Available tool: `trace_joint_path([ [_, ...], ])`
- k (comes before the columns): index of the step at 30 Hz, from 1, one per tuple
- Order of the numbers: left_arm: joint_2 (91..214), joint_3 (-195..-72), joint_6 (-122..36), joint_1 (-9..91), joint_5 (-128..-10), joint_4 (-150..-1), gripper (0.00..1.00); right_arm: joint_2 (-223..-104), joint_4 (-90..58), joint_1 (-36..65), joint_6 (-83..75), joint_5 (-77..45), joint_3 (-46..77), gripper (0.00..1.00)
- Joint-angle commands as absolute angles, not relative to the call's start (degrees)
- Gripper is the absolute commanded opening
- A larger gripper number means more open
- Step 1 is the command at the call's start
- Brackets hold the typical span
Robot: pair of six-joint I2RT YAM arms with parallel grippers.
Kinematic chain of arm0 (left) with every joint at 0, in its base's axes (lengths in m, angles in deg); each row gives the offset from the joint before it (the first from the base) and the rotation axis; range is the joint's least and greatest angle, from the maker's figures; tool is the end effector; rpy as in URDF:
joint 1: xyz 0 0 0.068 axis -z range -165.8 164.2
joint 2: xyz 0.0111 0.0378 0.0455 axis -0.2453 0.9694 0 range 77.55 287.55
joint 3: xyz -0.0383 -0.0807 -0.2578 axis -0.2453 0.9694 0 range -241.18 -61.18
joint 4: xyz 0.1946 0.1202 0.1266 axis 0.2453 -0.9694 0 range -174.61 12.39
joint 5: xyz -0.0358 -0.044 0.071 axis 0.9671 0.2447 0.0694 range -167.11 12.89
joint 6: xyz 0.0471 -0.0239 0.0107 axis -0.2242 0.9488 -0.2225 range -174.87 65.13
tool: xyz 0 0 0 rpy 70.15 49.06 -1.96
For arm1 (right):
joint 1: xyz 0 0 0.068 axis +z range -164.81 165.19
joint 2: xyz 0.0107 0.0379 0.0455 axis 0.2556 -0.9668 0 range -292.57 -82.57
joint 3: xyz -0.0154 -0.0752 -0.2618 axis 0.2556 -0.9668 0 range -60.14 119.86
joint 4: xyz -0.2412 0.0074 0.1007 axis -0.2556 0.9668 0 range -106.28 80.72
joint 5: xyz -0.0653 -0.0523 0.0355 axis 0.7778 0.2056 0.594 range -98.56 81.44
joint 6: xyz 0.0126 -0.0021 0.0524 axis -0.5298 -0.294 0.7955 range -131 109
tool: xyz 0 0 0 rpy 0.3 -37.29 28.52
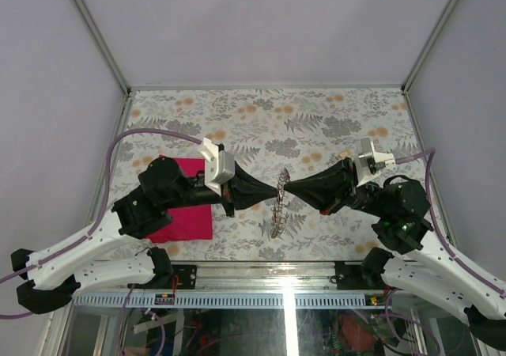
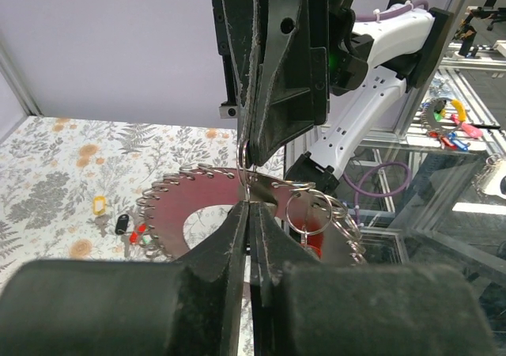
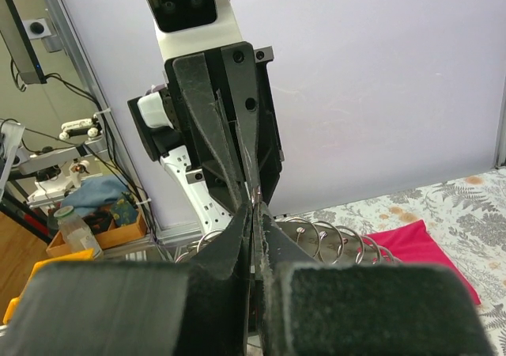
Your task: Put the keys on the keyring
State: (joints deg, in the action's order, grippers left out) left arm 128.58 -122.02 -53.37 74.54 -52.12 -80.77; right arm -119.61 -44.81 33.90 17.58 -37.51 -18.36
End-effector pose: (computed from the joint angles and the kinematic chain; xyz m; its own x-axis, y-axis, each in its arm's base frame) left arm 0.0813 -0.1732 0.4319 0.0312 -0.1027 -0.9942 0.9964 0.0812 0.0229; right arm 0.0770 0.1140 0.4102 -0.1242 0.4927 -0.8613 -0.9851 0.0428 0.1665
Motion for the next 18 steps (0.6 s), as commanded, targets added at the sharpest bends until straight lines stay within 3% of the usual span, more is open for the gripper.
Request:
trace_joint_path([
  [1, 129.0, -121.7, -52.8, 74.7, -52.8, -78.4, 0.09, -119.2, -53.3, 34.0, 19.0, -35.0, -17.9, 0.0],
  [3, 128.9, -121.9, -52.7, 74.7, -53.5, -78.4, 0.19, -119.2, -53.3, 33.9, 19.0, -35.2, -18.0, 0.0],
  [7, 127.3, -121.4, -52.5, 74.8, -55.8, -77.2, 0.29, -119.1, -51.8, 34.0, 17.5, -36.6, -17.7, 0.0],
  [18, 123.4, -118.1, -51.0, 74.7, -58.2, -71.7, 0.4, -119.5, -47.6, 34.0, 13.2, -40.7, -16.9, 0.0],
])
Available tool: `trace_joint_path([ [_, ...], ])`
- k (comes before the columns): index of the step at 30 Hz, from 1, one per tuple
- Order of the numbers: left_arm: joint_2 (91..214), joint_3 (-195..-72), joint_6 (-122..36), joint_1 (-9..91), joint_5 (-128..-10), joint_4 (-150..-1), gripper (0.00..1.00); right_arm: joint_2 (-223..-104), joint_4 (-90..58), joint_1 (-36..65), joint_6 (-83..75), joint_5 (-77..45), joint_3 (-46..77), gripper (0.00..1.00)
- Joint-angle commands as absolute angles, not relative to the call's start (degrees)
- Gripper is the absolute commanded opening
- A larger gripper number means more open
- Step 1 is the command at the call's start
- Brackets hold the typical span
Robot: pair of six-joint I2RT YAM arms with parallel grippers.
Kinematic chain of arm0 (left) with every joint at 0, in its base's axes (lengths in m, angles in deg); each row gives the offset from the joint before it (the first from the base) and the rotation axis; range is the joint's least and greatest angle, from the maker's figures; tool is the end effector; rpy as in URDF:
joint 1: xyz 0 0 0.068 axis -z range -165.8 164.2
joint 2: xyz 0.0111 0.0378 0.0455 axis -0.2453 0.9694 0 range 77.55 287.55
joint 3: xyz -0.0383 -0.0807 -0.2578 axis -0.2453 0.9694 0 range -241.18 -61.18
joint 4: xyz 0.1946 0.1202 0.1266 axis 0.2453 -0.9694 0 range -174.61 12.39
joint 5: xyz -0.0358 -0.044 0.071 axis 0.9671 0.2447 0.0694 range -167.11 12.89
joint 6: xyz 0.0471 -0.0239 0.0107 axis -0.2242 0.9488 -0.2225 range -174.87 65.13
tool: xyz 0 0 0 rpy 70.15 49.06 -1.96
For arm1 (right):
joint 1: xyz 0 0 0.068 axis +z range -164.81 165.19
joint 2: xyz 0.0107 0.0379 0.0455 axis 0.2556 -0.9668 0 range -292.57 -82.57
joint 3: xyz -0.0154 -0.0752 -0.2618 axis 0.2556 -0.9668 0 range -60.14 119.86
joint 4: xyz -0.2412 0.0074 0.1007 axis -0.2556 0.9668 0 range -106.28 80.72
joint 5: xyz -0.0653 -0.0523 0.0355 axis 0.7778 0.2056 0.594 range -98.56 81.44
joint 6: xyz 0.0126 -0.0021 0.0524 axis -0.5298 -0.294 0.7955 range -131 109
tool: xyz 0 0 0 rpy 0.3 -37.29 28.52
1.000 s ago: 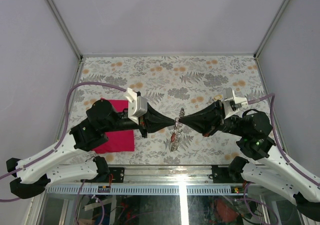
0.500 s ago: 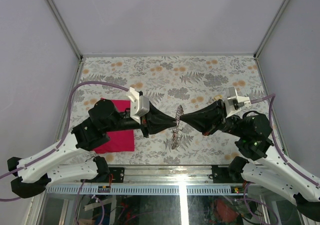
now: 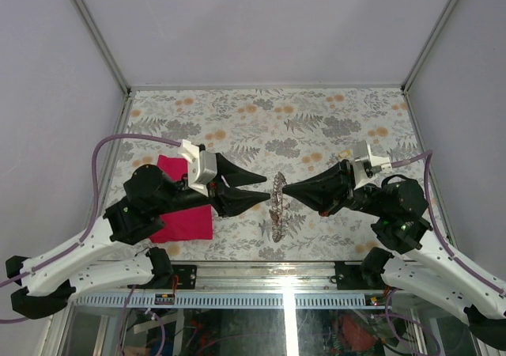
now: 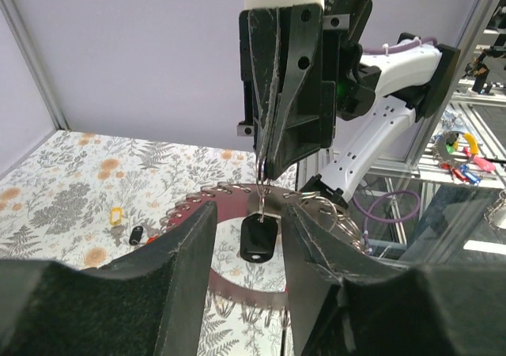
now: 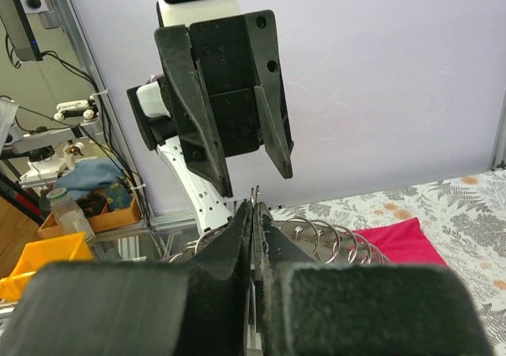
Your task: Put the keys on the keyring
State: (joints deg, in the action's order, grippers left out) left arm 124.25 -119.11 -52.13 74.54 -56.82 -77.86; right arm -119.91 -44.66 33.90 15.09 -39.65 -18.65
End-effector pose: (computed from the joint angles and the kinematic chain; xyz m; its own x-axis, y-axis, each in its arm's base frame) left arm 0.0748 -0.1565 0.4327 0.0471 -0.1733 -0.9837 0.9869 0.1602 0.0190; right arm 0.0773 0.1161 0.4074 -0.0904 0.4675 -0.8793 -0.9920 0.0360 0.1211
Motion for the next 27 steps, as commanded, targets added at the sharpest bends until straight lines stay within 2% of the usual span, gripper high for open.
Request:
trace_joint_path([
  [1, 123.6, -118.0, -50.8, 74.7, -58.0, -71.4, 0.4, -119.5, -47.6, 34.0, 13.1, -40.8, -16.9, 0.0],
  [13, 127.2, -117.7, -48.4, 74.7, -54.3, -68.7, 0.39, -119.2, -47.4, 34.0, 12.9, -41.1, -16.6, 0.0],
  [17, 127.5, -117.7, -48.3, 74.7, -53.9, -68.5, 0.26, -119.3, -47.3, 34.0, 12.9, -41.2, -16.5, 0.0],
  [23, 127.7, -117.9, -48.3, 74.7, -53.2, -68.4, 0.14, -119.5, -47.5, 33.9, 12.9, -41.2, -16.6, 0.0],
  [27, 128.4, -118.6, -48.2, 74.8, -51.6, -69.0, 0.0, -119.4, -47.4, 34.0, 12.9, -41.1, -16.6, 0.0],
])
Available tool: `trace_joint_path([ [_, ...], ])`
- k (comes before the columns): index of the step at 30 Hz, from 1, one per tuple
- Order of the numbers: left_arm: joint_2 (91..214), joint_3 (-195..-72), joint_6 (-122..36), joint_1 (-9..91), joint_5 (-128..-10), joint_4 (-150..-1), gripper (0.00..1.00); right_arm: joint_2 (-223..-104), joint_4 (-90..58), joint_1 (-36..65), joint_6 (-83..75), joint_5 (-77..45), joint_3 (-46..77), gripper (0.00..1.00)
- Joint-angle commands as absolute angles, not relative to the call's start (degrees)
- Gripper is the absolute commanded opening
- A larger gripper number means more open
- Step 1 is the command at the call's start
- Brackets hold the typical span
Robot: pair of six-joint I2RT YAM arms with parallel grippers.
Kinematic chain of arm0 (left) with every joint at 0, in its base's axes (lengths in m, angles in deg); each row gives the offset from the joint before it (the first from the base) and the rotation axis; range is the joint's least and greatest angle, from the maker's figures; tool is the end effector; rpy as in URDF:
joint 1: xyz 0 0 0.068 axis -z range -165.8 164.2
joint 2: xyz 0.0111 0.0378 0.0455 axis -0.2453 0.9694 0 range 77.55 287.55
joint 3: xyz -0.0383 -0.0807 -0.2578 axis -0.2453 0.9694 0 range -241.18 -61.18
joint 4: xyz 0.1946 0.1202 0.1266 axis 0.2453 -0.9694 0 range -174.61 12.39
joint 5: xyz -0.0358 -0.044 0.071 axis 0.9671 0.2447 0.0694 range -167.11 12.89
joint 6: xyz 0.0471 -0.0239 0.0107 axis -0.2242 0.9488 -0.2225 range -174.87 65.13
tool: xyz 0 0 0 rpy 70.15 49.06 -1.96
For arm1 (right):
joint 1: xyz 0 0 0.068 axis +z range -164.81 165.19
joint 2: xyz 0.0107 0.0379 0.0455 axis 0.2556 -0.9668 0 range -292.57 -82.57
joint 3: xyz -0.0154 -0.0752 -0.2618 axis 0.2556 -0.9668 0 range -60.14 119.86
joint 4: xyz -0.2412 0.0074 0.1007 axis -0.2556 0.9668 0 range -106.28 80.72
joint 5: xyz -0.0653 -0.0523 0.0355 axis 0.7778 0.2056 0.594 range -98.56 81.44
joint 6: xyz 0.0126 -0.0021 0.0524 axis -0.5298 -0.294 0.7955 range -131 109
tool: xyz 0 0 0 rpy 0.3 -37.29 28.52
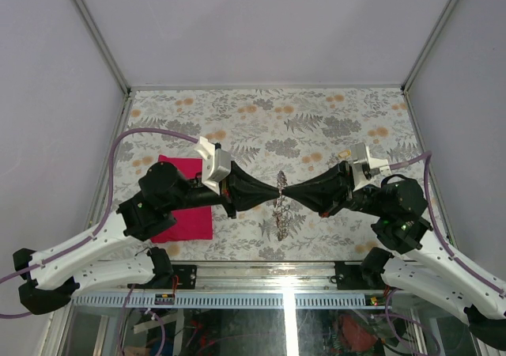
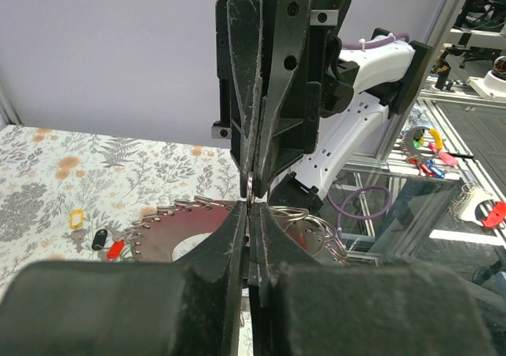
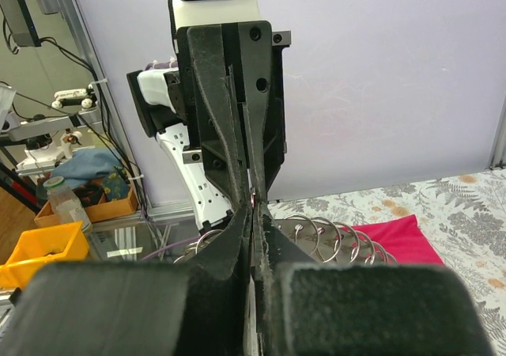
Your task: Put the keys on the keyring
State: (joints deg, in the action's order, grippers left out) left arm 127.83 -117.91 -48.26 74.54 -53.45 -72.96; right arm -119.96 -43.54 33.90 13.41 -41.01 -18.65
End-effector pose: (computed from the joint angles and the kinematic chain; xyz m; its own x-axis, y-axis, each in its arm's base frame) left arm 0.0829 -0.1745 0.4242 -0.0194 -0.1789 -0.9837 0.9952 0.0910 -0.0362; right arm 0.0774 0.1173 0.4053 -0.0740 0.4439 -0.8930 -0.9946 0.0319 0.0983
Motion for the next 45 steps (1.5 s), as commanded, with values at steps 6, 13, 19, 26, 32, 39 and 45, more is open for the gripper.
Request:
trace_joint_path([
  [6, 129.0, -120.9, -49.8, 74.7, -48.3, -73.1, 0.0, -118.7, -44.4, 34.0, 10.8, -41.3, -16.0, 0.01],
  [13, 131.3, -128.7, -55.8, 74.7, -47.5, -89.4, 0.0, -116.3, -32.1, 34.0, 3.8, -42.5, -13.0, 0.25],
  [19, 135.1, -135.0, -60.7, 74.8, -49.8, -104.4, 0.0, -117.3, -19.9, 34.0, -1.3, -43.5, -8.7, 0.34],
  [26, 139.6, -142.0, -64.9, 76.2, -55.2, -116.7, 0.0, -119.4, -13.2, 34.0, -3.9, -45.3, -7.4, 0.44],
  [32, 142.8, -146.8, -67.4, 78.2, -57.5, -122.5, 0.0, -122.4, -10.9, 33.9, -5.3, -47.8, -6.3, 0.44],
  [39, 145.6, -150.7, -68.8, 80.7, -58.3, -125.9, 0.0, -124.1, -10.8, 33.9, -5.9, -49.1, -6.7, 0.43],
  [45, 146.7, -151.8, -69.2, 81.5, -58.8, -126.9, 0.0, -124.4, -11.2, 33.9, -5.9, -49.6, -6.4, 0.36],
])
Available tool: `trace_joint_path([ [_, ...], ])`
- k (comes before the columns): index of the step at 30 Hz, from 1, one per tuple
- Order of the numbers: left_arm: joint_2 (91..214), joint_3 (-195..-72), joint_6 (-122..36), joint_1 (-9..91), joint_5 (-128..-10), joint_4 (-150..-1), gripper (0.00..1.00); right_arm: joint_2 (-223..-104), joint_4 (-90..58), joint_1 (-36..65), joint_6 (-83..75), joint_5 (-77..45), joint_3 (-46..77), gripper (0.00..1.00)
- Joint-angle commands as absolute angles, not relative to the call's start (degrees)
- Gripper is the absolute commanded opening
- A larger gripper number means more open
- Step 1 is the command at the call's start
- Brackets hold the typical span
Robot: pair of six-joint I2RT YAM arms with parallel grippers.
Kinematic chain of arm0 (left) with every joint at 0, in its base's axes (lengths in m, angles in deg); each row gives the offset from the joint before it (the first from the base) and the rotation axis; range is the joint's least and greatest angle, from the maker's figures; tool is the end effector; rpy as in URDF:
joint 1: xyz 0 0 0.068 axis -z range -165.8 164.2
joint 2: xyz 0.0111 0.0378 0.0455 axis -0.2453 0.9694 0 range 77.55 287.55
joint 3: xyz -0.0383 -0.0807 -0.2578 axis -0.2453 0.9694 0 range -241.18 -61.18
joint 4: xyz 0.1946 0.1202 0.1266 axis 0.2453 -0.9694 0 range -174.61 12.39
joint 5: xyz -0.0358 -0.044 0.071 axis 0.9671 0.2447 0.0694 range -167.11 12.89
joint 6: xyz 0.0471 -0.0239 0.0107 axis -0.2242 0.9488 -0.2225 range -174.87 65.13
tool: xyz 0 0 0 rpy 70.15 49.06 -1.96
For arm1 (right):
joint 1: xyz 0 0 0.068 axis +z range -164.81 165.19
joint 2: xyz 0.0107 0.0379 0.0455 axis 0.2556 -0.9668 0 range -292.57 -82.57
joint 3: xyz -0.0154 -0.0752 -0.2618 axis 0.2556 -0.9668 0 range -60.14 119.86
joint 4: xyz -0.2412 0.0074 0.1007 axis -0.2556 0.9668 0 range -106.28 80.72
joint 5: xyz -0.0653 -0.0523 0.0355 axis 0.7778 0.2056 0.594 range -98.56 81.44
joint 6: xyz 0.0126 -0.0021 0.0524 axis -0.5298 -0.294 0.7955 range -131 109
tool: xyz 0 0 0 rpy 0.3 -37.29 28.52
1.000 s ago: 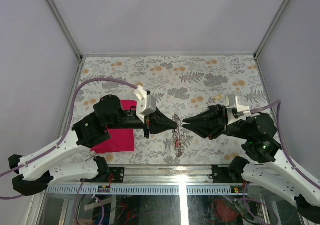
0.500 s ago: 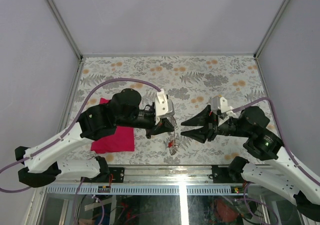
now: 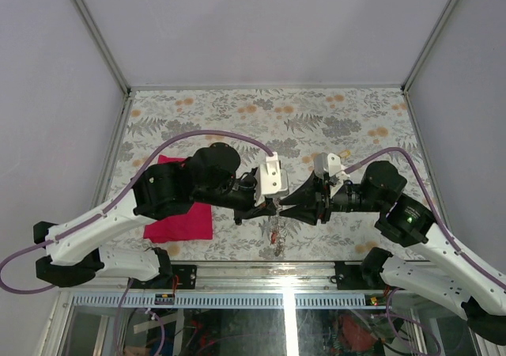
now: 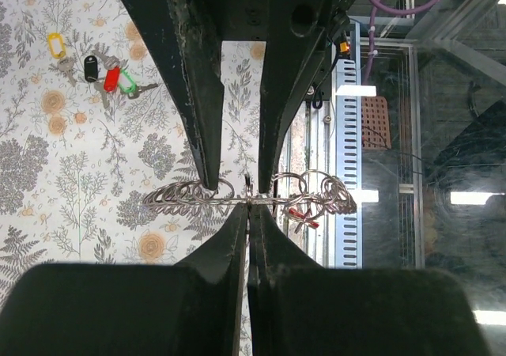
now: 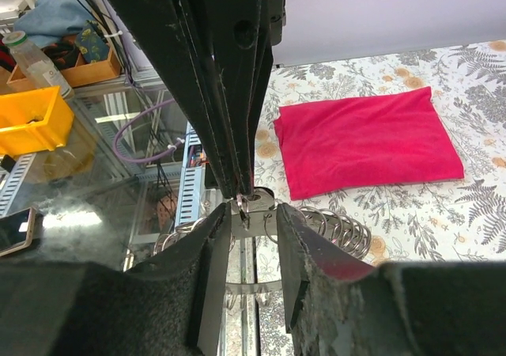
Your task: Put the keys on the keyring
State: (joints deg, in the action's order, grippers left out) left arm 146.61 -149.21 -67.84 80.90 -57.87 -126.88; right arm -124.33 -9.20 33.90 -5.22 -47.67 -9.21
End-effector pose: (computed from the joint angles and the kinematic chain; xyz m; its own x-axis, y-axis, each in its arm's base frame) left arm 0.0805 -0.2166 0.4422 0.0254 0.4768 -0.8787 0.9995 0.0052 0.0317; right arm 0.0866 0.1328 0.3913 -0.0764 0.0312 -0.9966 -0.9964 0.0353 0.0775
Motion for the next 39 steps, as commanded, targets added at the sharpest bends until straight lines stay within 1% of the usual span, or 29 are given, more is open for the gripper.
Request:
trace_joint_path([
  [1, 146.8, -151.9, -69.2, 81.7, -58.9, -127.0, 0.0, -124.5, -11.2, 34.0, -5.9, -49.7, -6.5, 0.34],
  [4, 146.9, -152.2, -69.2, 82.0, -59.4, -127.2, 0.0, -124.7, -11.2, 34.0, -5.9, -50.0, -6.3, 0.27],
  [5, 146.9, -152.3, -69.2, 82.1, -59.5, -127.2, 0.0, -124.8, -11.2, 34.0, -5.8, -50.2, -6.3, 0.26],
  [8, 146.7, -152.5, -69.2, 82.2, -59.8, -127.1, 0.0, -125.2, -11.4, 34.0, -5.7, -50.5, -6.4, 0.26],
  [11, 146.7, -152.6, -69.2, 82.2, -60.1, -127.1, 0.0, -125.6, -12.0, 34.0, -5.4, -51.0, -6.5, 0.3],
  [14, 146.7, -152.7, -69.1, 82.4, -60.2, -127.2, 0.0, -125.9, -12.6, 34.0, -5.0, -51.4, -6.6, 0.3],
  [16, 146.7, -152.8, -69.1, 82.4, -60.3, -127.1, 0.0, -126.2, -13.1, 34.0, -4.8, -51.7, -6.6, 0.25],
  [17, 146.7, -152.7, -69.0, 82.4, -60.3, -127.1, 0.0, -126.4, -13.2, 34.0, -4.7, -51.8, -6.6, 0.18],
  [19, 146.7, -152.6, -69.1, 82.5, -60.5, -127.1, 0.0, -126.4, -13.7, 33.9, -4.5, -52.1, -6.5, 0.02],
  [20, 146.6, -152.5, -69.0, 82.5, -60.7, -126.9, 0.0, -126.4, -13.9, 34.0, -4.5, -52.2, -6.4, 0.0],
  [21, 146.4, -152.2, -68.9, 82.5, -61.0, -126.6, 0.0, -126.3, -14.2, 34.0, -4.4, -52.2, -6.5, 0.0],
  [22, 146.0, -151.7, -68.7, 82.5, -61.1, -126.1, 0.01, -126.1, -14.5, 34.0, -4.3, -52.2, -6.5, 0.0],
  [23, 145.5, -151.3, -68.6, 82.5, -61.2, -125.4, 0.04, -125.8, -14.8, 34.0, -4.2, -52.0, -6.7, 0.0],
  [25, 144.1, -149.6, -68.2, 82.5, -61.2, -123.5, 0.14, -125.1, -15.7, 33.9, -3.9, -51.5, -7.0, 0.0],
  [29, 139.7, -144.8, -66.8, 82.4, -60.5, -117.5, 0.26, -124.0, -16.7, 33.9, -3.4, -51.2, -7.4, 0.0],
  [32, 136.2, -141.0, -65.6, 82.4, -60.2, -112.7, 0.3, -123.6, -17.4, 33.9, -3.0, -51.7, -7.4, 0.0],
  [39, 133.4, -136.8, -63.8, 82.5, -59.7, -106.9, 0.32, -123.3, -19.5, 33.9, -1.9, -52.7, -7.3, 0.0],
])
